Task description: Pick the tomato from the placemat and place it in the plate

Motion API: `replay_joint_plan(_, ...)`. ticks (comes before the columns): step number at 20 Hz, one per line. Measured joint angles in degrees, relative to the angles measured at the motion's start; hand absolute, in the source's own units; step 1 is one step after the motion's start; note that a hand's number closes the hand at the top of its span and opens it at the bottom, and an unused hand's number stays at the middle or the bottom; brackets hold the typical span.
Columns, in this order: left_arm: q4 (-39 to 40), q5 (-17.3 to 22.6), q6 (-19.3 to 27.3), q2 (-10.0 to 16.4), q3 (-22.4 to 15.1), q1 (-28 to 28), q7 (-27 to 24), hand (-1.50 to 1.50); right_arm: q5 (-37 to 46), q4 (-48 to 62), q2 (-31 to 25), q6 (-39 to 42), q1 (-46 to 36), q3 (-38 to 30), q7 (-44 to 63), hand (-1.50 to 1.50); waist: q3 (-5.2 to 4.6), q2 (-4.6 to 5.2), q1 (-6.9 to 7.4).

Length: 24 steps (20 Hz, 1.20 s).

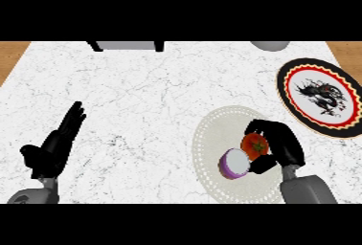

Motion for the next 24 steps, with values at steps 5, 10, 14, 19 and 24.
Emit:
replay_joint_plan(5,0.12,-0.60,0.00,-0.81,0.40,0.72,-0.83,0.00,1.15,-0.35,-1.75,-3.20,1.03,-1.49,-4.34,1.50,0.12,0.09,-0.09)
replay_joint_plan(10,0.10,-0.34,0.30,-0.74,1.16,1.49,-1.25,0.00,-5.05,4.73,-16.07,-1.55,6.09,-14.57,-12.12,1.50,0.72,0.70,-1.91)
replay_joint_plan(14,0.23,-0.10,0.64,-0.97,1.57,1.96,-1.23,0.00,-11.16,12.19,-27.09,0.41,8.02,-25.50,-20.86,1.50,1.01,0.84,-2.54)
replay_joint_plan(19,0.07,-0.54,0.37,-1.15,0.90,0.97,-1.13,0.00,-17.57,25.44,-38.37,3.74,8.03,-35.65,-35.47,1.50,1.05,0.92,-1.13)
replay_joint_plan(24,-0.83,-0.70,-0.20,-1.32,0.30,0.74,-0.13,0.00,-20.53,38.23,-45.46,3.80,5.65,-41.76,-48.57,1.50,0.98,0.84,0.02)
